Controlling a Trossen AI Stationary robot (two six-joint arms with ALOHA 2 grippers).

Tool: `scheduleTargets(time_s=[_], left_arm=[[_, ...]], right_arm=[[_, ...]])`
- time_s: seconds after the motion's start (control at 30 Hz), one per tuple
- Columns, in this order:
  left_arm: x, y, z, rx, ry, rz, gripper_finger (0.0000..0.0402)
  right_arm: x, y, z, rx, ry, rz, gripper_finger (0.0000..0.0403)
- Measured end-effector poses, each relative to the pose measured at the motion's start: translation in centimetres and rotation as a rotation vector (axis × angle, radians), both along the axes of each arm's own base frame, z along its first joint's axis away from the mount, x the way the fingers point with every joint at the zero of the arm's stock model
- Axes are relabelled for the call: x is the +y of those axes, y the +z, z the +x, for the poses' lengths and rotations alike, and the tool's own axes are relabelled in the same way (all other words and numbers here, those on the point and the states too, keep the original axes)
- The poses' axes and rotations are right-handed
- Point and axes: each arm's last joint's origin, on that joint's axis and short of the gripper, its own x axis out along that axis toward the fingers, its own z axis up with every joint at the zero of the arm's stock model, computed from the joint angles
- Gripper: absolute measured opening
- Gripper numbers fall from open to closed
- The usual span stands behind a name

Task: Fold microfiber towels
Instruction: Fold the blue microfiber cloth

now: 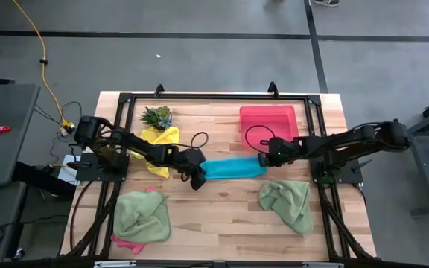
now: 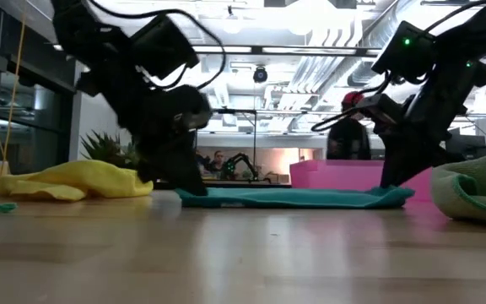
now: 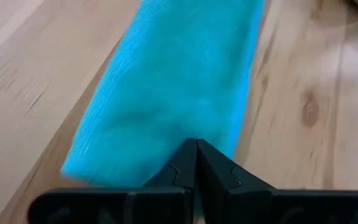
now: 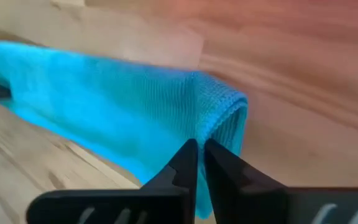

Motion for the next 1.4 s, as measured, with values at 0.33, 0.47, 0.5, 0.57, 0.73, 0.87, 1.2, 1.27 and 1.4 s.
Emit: scheduleTargets(time_s=[0.33, 0.47, 0.5, 0.57, 0.73, 0.87, 1.2, 1.27, 1.4], left_arm=[[0.2, 2.2, 3.1, 0.006, -0.105, 0.044, 0.0000], [0.5, 3.9, 3.4, -0.043, -0.155, 0.110, 0.0000], [0.7, 4.2, 3.4, -0.051, -0.165, 0.124, 0.0000], [1.0, 4.6, 3.6, -0.071, -0.185, 0.158, 0.0000], [1.4, 5.5, 3.6, -0.102, -0.226, 0.207, 0.0000], [1.4, 5.5, 3.2, -0.060, -0.263, 0.264, 0.0000], [1.5, 4.5, 2.9, 0.037, -0.252, 0.307, 0.0000], [1.4, 4.5, 2.9, 0.036, -0.250, 0.302, 0.0000], [1.3, 4.5, 2.9, 0.034, -0.248, 0.298, 0.0000]], right_arm=[[-0.3, 1.5, -2.0, 0.028, -0.005, -0.024, 0.0002], [-0.2, 2.4, -3.8, 0.063, -0.024, -0.042, 0.0001], [-0.1, 2.6, -4.3, 0.071, -0.027, -0.045, 0.0001], [-0.1, 3.0, -5.1, 0.075, -0.035, -0.048, 0.0001], [0.1, 4.3, -6.4, 0.090, -0.050, -0.054, 0.0000], [0.0, 5.7, -6.0, 0.064, -0.047, -0.066, 0.0000], [-0.2, 4.8, -4.9, 0.190, -0.073, -0.062, 0.0000], [-0.3, 4.3, -4.6, 0.229, -0.076, -0.058, 0.0000], [-0.4, 3.2, -4.0, 0.311, -0.112, -0.076, 0.0000]])
